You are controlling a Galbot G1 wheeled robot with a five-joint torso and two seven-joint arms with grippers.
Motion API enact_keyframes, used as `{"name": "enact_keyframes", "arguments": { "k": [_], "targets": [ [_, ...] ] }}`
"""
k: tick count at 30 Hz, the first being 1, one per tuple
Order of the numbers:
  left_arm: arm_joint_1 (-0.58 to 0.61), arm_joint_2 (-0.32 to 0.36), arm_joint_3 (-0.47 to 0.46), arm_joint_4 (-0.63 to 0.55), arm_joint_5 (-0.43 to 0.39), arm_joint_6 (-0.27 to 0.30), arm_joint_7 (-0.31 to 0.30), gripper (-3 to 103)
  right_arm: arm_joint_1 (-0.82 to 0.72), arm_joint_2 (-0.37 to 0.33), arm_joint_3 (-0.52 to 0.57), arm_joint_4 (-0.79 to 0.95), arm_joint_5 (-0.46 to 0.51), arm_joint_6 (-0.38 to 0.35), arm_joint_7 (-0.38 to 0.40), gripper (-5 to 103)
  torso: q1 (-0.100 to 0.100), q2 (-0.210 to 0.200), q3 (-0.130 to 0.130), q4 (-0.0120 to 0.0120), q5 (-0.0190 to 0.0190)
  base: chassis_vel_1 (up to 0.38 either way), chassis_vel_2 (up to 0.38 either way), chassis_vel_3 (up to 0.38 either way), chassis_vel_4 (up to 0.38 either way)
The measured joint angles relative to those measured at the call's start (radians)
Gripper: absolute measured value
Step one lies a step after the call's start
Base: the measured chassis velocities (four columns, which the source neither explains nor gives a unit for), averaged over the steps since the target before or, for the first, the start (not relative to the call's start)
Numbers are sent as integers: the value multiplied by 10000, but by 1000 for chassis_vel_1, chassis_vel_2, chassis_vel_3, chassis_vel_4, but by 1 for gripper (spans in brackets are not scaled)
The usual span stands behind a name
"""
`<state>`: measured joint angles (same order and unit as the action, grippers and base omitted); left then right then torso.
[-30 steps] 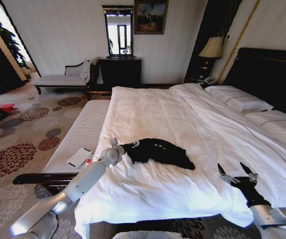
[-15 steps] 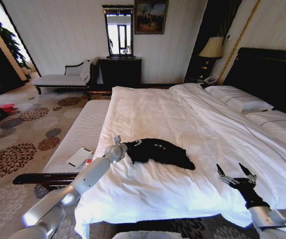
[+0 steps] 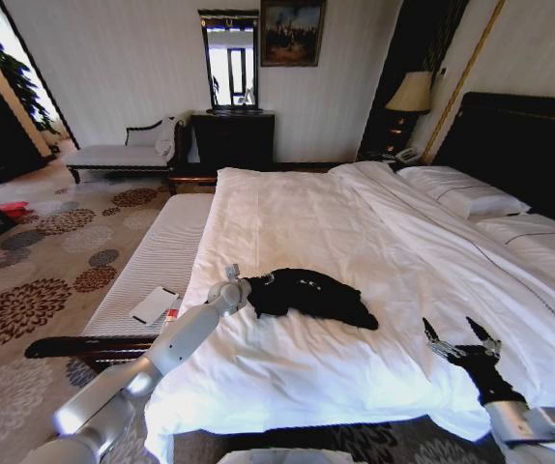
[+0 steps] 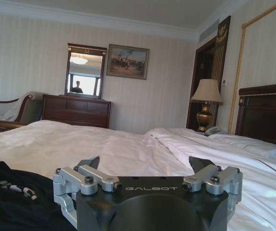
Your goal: Fold the clothes on the bed.
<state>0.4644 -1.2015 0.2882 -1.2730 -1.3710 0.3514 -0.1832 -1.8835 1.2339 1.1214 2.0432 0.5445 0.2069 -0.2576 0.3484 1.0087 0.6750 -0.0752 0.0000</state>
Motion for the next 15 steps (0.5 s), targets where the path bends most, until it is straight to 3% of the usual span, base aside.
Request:
{"name": "enact_keyframes", "arguments": {
  "k": [2,4,7,15],
  "targets": [
    [-31,6,10,2,0,-16,7,15,12,-7,-8,-14,0,0,7,100,0,0,0,0,1,0,0,0,0],
    [-45,7,18,5,0,-24,9,15,15,-19,-8,-22,0,1,8,100,0,0,0,0,0,0,0,0,0],
    [-77,12,46,10,1,-42,15,2,17,-65,1,-55,7,2,9,100,0,0,0,0,0,0,0,0,0],
    [-62,139,124,-184,133,-114,23,1,52,-232,10,-201,26,12,8,100,0,0,0,-1,0,0,0,0,0]
  ]
}}
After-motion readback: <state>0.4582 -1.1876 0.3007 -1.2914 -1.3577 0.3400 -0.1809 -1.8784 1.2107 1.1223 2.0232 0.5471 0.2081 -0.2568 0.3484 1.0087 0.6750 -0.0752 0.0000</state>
